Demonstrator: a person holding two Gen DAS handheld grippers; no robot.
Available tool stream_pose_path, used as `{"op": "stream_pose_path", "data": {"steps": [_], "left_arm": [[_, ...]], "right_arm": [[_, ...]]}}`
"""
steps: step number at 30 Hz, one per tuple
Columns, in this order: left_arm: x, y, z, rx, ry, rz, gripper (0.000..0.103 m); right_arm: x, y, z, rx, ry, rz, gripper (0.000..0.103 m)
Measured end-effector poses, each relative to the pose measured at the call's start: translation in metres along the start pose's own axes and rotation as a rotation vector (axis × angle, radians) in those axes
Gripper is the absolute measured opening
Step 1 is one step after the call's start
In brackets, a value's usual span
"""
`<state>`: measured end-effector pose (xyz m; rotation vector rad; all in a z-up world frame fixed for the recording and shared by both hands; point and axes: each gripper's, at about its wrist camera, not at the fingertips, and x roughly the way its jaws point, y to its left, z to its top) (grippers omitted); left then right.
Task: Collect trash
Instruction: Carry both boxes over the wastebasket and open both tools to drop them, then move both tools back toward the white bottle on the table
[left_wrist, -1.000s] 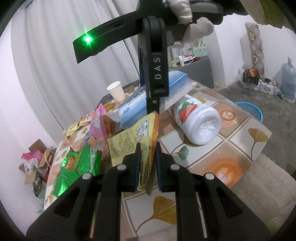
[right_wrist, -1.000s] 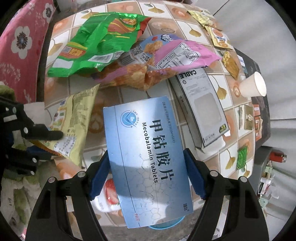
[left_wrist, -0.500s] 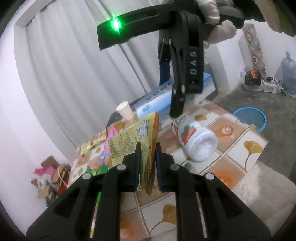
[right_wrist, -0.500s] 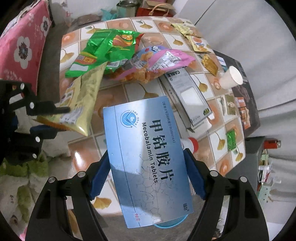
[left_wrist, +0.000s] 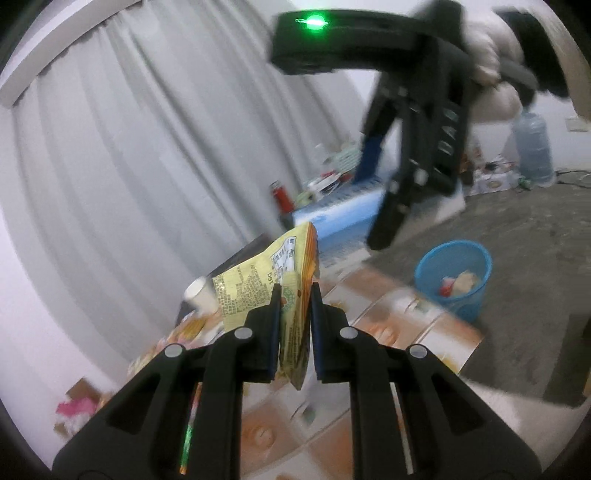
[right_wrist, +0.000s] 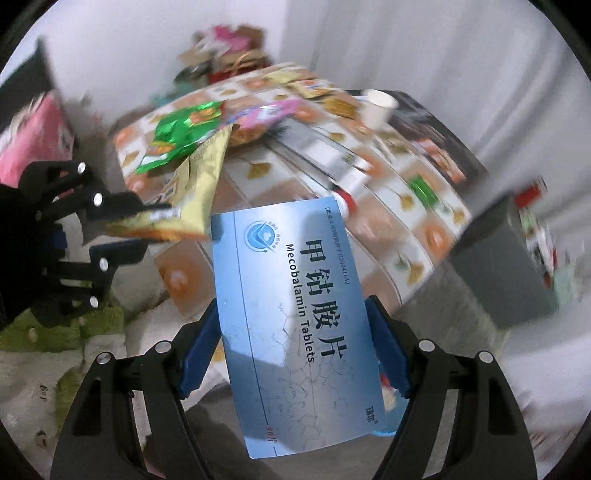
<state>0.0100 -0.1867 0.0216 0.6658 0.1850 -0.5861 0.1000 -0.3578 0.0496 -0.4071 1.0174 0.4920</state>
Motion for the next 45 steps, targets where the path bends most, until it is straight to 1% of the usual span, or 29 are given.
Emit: {"op": "stream_pose_path", "data": {"steps": [2, 3, 5, 7, 8, 9, 10, 12, 13, 14, 15, 17, 18, 20, 23, 25, 26, 27, 28, 29, 30, 31, 33, 37, 40, 41, 42, 43, 45], "left_arm": [[0.011, -0.006, 0.020, -0.002, -0.015, -0.077, 0.012], [0.016, -0.008, 0.028, -0.002, -0.017, -0.105, 0.012], [0.033, -0.015, 0.049, -0.018, -0.006, -0.202, 0.012], [0.061, -0.021, 0.074, -0.061, 0.032, -0.318, 0.012], [0.074, -0.025, 0.083, -0.081, 0.054, -0.362, 0.012], [0.091, -0.029, 0.093, -0.105, 0.084, -0.412, 0.012], [0.113, -0.036, 0.105, -0.139, 0.129, -0.473, 0.012], [0.150, -0.049, 0.118, -0.197, 0.209, -0.563, 0.012], [0.176, -0.059, 0.125, -0.235, 0.267, -0.620, 0.012], [0.198, -0.067, 0.129, -0.268, 0.319, -0.660, 0.012], [0.230, -0.080, 0.132, -0.318, 0.392, -0.707, 0.012], [0.274, -0.103, 0.129, -0.392, 0.491, -0.760, 0.013], [0.306, -0.114, 0.125, -0.453, 0.559, -0.781, 0.013], [0.340, -0.135, 0.118, -0.507, 0.621, -0.791, 0.013], [0.390, -0.161, 0.107, -0.537, 0.689, -0.789, 0.013], [0.417, -0.178, 0.097, -0.552, 0.723, -0.779, 0.013], [0.428, -0.184, 0.093, -0.557, 0.732, -0.774, 0.017], [0.439, -0.191, 0.090, -0.561, 0.743, -0.771, 0.029], [0.450, -0.199, 0.085, -0.569, 0.760, -0.759, 0.044], [0.457, -0.207, 0.082, -0.582, 0.772, -0.742, 0.050], [0.468, -0.211, 0.079, -0.600, 0.779, -0.728, 0.052], [0.474, -0.214, 0.075, -0.617, 0.783, -0.718, 0.052], [0.476, -0.214, 0.069, -0.631, 0.795, -0.705, 0.055], [0.476, -0.203, 0.063, -0.649, 0.805, -0.693, 0.055], [0.463, -0.182, 0.068, -0.690, 0.789, -0.694, 0.055], [0.455, -0.174, 0.070, -0.702, 0.780, -0.700, 0.055], [0.445, -0.166, 0.073, -0.714, 0.769, -0.714, 0.055], [0.433, -0.156, 0.076, -0.723, 0.752, -0.729, 0.055], [0.413, -0.142, 0.080, -0.730, 0.722, -0.748, 0.055]], "right_arm": [[-0.008, -0.022, -0.028, 0.088, -0.030, -0.010, 0.074], [-0.010, -0.033, -0.042, 0.134, -0.043, -0.014, 0.074], [-0.012, -0.058, -0.073, 0.232, -0.064, -0.033, 0.074], [-0.011, -0.079, -0.100, 0.320, -0.077, -0.059, 0.074], [-0.008, -0.094, -0.119, 0.387, -0.086, -0.075, 0.074], [-0.005, -0.103, -0.130, 0.424, -0.091, -0.082, 0.074], [-0.001, -0.112, -0.142, 0.469, -0.096, -0.091, 0.075], [0.012, -0.133, -0.167, 0.568, -0.100, -0.121, 0.075], [0.023, -0.144, -0.180, 0.621, -0.094, -0.138, 0.075], [0.031, -0.151, -0.188, 0.653, -0.087, -0.154, 0.075], [0.043, -0.161, -0.198, 0.698, -0.077, -0.163, 0.075], [0.065, -0.180, -0.216, 0.779, -0.072, -0.174, 0.075], [0.075, -0.188, -0.223, 0.815, -0.067, -0.173, 0.075], [0.101, -0.210, -0.238, 0.898, -0.055, -0.180, 0.075], [0.138, -0.242, -0.258, 1.014, -0.042, -0.175, 0.075], [0.162, -0.264, -0.272, 1.103, -0.032, -0.194, 0.075], [0.174, -0.274, -0.279, 1.151, -0.041, -0.203, 0.075], [0.188, -0.283, -0.286, 1.202, -0.049, -0.208, 0.076], [0.197, -0.288, -0.291, 1.238, -0.048, -0.211, 0.081], [0.212, -0.294, -0.299, 1.291, -0.046, -0.206, 0.083], [0.226, -0.298, -0.307, 1.339, -0.045, -0.193, 0.083], [0.231, -0.298, -0.312, 1.360, -0.044, -0.189, 0.083], [0.242, -0.296, -0.321, 1.401, -0.048, -0.192, 0.083], [0.236, -0.285, -0.337, 1.450, -0.091, -0.204, 0.083], [0.210, -0.273, -0.342, 1.484, -0.162, -0.230, 0.083], [0.194, -0.260, -0.343, 1.494, -0.209, -0.248, 0.083], [0.184, -0.252, -0.343, 1.494, -0.235, -0.266, 0.083], [0.166, -0.235, -0.339, 1.486, -0.278, -0.309, 0.083], [0.141, -0.209, -0.330, 1.460, -0.337, -0.362, 0.083]]}}
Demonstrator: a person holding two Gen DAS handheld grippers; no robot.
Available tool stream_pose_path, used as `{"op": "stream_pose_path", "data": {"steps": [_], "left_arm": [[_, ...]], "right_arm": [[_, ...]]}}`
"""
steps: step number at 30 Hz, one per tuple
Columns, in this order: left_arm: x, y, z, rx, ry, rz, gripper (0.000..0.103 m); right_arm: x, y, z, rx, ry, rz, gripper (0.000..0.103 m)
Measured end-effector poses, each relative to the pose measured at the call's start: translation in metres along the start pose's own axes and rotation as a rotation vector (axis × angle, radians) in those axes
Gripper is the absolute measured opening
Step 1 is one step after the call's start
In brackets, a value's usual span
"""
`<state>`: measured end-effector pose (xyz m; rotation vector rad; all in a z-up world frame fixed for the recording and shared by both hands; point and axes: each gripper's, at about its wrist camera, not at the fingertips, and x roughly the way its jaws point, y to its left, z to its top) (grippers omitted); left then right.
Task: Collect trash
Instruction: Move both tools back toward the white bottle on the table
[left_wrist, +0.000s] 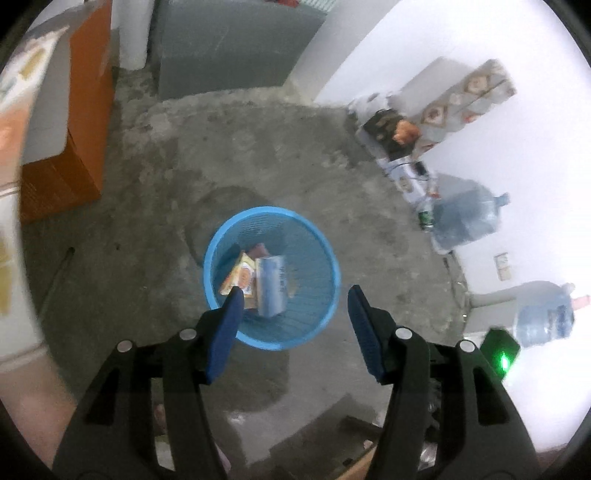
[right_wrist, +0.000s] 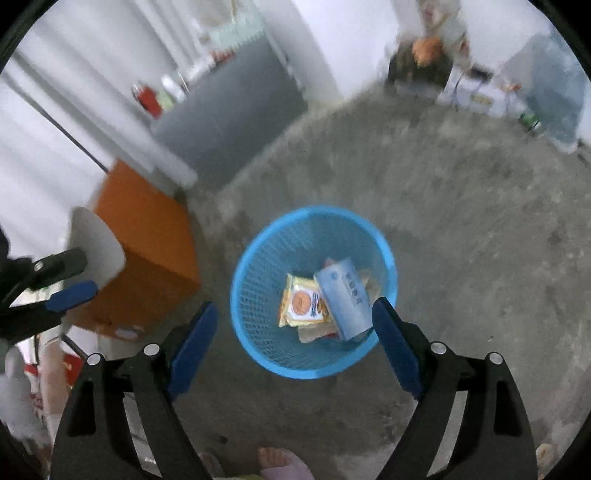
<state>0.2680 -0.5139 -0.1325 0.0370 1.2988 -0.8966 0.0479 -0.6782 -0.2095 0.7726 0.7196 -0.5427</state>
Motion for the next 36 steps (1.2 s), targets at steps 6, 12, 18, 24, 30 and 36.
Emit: {"op": "stream_pose_path", "data": {"steps": [6, 12, 18, 24, 30, 36], "left_arm": [[-0.094, -0.024, -0.055, 0.132, -0.124, -0.111, 0.061], [-0.203, -0.044, -0.131, 0.268, -0.332, -0.091, 0.071], [-0.284, -0.031, -0.202, 0.266, -0.500, -0.056, 0.080], [-0.320, 0.013, -0.250, 0.160, -0.536, 0.001, 0.080], [-0.345, 0.064, -0.285, 0.076, -0.570, 0.088, 0.080], [-0.373, 0.099, -0.311, 0.034, -0.644, 0.171, 0.081]], "right_arm": [[-0.114, 0.046, -0.065, -0.035, -0.240, -0.010, 0.096], [-0.180, 0.091, -0.104, -0.163, -0.320, 0.019, 0.097], [-0.234, 0.131, -0.124, -0.283, -0.409, 0.008, 0.097], [-0.254, 0.162, -0.143, -0.378, -0.415, -0.009, 0.097], [-0.265, 0.182, -0.150, -0.410, -0.386, 0.063, 0.097], [-0.263, 0.187, -0.155, -0.375, -0.290, 0.149, 0.097]]}}
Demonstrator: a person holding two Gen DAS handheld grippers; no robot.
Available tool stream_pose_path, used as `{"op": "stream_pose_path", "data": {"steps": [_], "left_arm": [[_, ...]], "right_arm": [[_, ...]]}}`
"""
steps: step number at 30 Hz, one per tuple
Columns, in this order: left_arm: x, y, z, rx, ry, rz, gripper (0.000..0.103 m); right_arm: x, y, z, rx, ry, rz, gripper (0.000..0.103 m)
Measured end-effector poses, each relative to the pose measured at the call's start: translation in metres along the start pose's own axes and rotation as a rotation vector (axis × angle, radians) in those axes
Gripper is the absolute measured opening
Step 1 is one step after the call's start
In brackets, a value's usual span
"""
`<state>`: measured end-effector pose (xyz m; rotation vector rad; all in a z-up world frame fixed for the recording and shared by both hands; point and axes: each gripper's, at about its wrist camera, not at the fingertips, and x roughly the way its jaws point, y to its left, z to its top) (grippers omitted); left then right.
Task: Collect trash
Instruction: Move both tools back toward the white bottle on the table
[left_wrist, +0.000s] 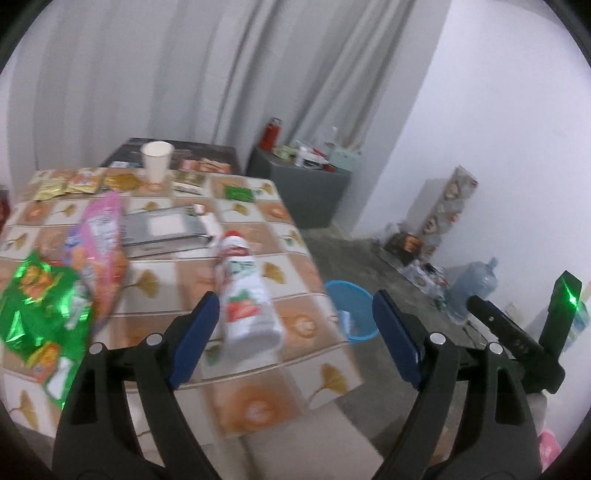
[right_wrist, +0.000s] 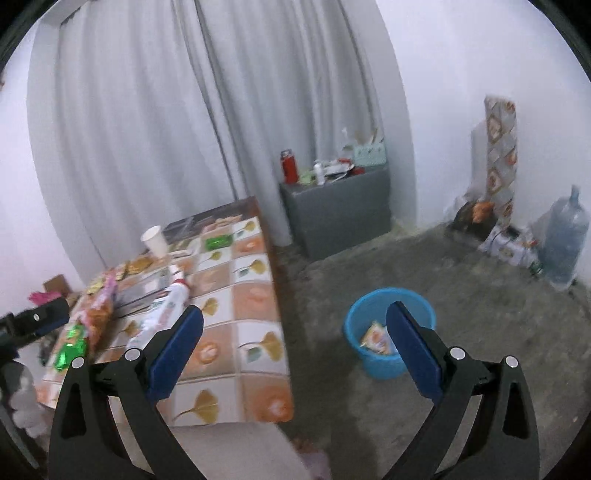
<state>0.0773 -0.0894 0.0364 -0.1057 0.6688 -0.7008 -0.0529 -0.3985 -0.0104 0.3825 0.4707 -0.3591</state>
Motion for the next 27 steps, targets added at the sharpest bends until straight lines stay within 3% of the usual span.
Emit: {"op": "stream_pose_path", "data": {"steps": [13, 20, 27], "left_arm": [[-0.035, 0.061, -0.023, -0.034, -0.058, 0.165, 0.083], [-0.029, 0.079, -0.031, -0.017, -0.050, 0.188, 0.083], [-0.022, 0.093, -0.014, 0.025, -0.057, 0.201, 0.083]], "right_arm": [[0.059, 0.049, -0.022, 0.014, 0.240, 0.198, 0.096], [0.101, 0.077, -0.024, 0.054, 0.369, 0.291, 0.097], [0.155, 0.116, -0.005, 0.035, 0.447, 0.363, 0.097]]}}
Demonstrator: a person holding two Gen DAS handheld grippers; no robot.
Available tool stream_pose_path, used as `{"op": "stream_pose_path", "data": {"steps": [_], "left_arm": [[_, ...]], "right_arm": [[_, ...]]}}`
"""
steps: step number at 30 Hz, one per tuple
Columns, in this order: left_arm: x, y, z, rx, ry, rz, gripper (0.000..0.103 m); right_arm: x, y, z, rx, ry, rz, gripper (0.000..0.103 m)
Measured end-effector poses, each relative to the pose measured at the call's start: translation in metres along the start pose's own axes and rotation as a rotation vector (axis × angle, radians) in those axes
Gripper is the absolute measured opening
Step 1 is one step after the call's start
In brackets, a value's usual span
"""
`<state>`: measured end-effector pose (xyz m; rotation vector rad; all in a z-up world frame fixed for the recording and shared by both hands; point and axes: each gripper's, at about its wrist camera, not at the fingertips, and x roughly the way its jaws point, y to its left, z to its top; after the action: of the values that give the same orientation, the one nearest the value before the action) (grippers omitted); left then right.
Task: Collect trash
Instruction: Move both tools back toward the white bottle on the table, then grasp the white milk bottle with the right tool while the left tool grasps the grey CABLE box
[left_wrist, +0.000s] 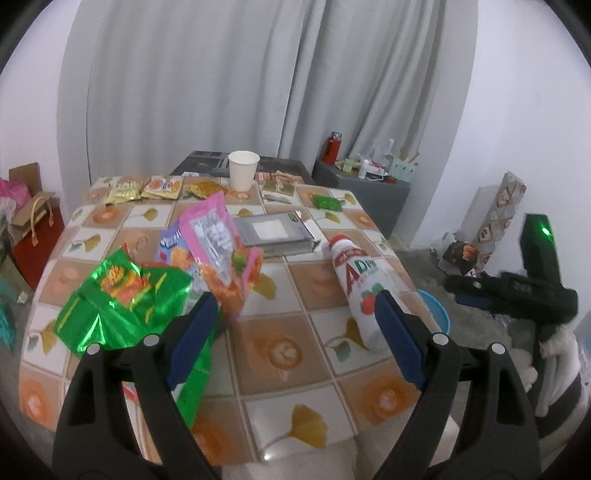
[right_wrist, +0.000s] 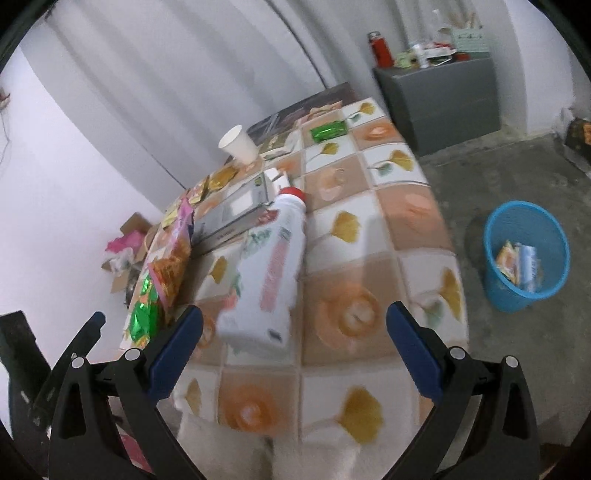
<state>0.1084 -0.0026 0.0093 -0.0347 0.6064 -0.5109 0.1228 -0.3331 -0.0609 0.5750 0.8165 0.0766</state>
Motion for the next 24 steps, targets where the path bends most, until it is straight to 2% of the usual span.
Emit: {"op": "stream_pose_path", "data": {"steps": [8, 13, 15, 18, 20, 24], "left_arm": [[0.026, 0.009, 0.007, -0.028, 0.054, -0.014, 0.083], [0.042, 0.012, 0.036, -0.007, 0.070, -0.029, 0.083], [0.051, 0.011, 0.053, 0.012, 0.076, -0.044, 0.083], [0.074, 0.007, 0.082, 0.048, 0.097, -0.061, 0.083], [0.097, 0.005, 0.102, 0.054, 0.127, -0.076, 0.083], [0.155, 0.004, 0.132, 0.028, 0.245, -0.119, 0.083]], "right_arm": [[0.090, 0.006, 0.038, 0.027, 0.152, 0.013, 0.096], [0.122, 0.004, 0.041, 0.035, 0.231, 0.024, 0.086], [0.124, 0.007, 0.041, 0.013, 0.223, 0.027, 0.083], [0.126, 0.007, 0.041, 0.007, 0.239, 0.059, 0.067], [0.125, 0.006, 0.040, 0.001, 0.238, 0.074, 0.065], [0.112, -0.007, 0.037, 0.006, 0.212, 0.071, 0.065]]}}
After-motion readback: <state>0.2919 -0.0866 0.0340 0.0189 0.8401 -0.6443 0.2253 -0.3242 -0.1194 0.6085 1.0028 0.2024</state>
